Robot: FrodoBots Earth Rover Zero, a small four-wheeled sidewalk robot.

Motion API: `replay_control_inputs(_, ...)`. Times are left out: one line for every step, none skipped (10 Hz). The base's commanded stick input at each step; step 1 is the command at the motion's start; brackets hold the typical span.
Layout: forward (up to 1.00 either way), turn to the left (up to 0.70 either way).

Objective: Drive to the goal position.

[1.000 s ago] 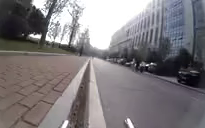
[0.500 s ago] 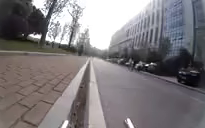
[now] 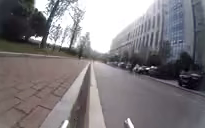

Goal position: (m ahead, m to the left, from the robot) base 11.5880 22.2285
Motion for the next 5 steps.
replay_control_inputs(0.70,-0.14)
replay_control_inputs(0.70,-0.14)
replay_control_inputs(0.70,-0.14)
replay_control_inputs(0.70,-0.14)
replay_control_inputs(0.27,-0.33)
